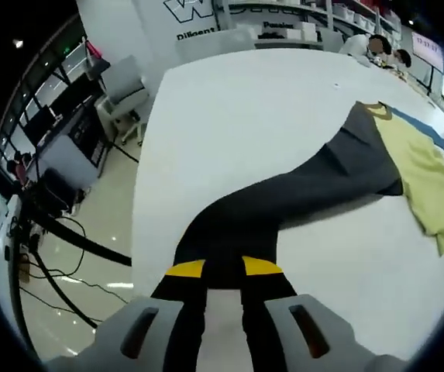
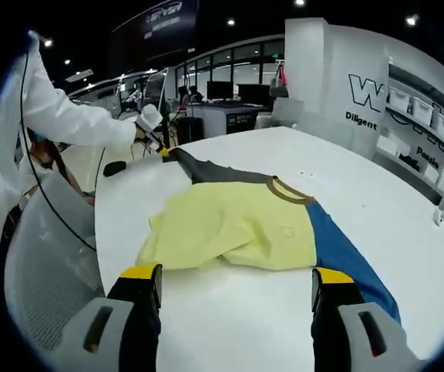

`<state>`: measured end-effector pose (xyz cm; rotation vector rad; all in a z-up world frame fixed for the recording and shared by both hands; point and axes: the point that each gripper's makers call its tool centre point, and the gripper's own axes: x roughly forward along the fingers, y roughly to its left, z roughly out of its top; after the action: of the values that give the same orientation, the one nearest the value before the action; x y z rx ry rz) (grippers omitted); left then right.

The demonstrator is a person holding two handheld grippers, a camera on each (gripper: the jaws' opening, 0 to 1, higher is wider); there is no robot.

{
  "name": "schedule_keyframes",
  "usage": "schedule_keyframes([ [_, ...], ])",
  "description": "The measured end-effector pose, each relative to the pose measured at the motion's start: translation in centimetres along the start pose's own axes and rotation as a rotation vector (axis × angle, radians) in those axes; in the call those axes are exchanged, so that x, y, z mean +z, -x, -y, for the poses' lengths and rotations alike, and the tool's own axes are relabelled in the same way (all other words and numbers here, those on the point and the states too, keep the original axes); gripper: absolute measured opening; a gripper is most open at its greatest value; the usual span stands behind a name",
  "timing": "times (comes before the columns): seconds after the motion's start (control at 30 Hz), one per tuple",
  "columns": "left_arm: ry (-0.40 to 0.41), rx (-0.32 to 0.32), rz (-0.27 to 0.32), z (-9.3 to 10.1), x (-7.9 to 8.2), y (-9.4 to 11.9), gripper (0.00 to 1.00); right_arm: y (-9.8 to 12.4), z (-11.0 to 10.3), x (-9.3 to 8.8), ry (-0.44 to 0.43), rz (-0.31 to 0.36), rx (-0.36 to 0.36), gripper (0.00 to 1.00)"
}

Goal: Fold the garment on the visible template until the final outline fits inside the template.

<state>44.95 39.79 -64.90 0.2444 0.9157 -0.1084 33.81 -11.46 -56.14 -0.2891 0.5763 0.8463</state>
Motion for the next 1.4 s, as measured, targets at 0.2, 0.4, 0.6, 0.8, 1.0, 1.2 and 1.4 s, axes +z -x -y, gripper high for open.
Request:
schedule_keyframes([
  [0.2,-0.061,-0.038,0.031,1.8,0.6,0.3,0.13,0.1,-0.1,0.1,0.002,0.003,0.002,0.8],
  [0.4,-0.134,-0.112,0.003,3.6,0.2,-0.4,0.11,0.2,0.0,0.1,0.003,0.005,-0.002,0.8],
  [0.6,-0.204,-0.111,-0.004,3.8,0.1,-0.8,0.16,0.4,0.0,-0.1,-0.002,0.002,-0.007,0.81],
  [0.8,-0.35,-0.098,-0.037,3.8,-0.3,-1.0,0.02,0.5,0.0,-0.2,-0.007,0.002,-0.01,0.8],
  [1.0,-0.364,-0.114,-0.031,3.5,0.1,-1.0,0.0,0.7,0.1,-0.3,-0.005,0.001,-0.014,0.81],
  [1.2,-0.423,-0.155,-0.019,3.2,0.2,0.1,0.0,0.8,0.2,-0.3,-0.008,0.003,-0.016,0.81],
  [1.4,-0.534,-0.215,-0.006,2.3,0.0,2.0,0.0,0.5,-0.1,-0.1,-0.007,0.009,-0.01,0.81],
])
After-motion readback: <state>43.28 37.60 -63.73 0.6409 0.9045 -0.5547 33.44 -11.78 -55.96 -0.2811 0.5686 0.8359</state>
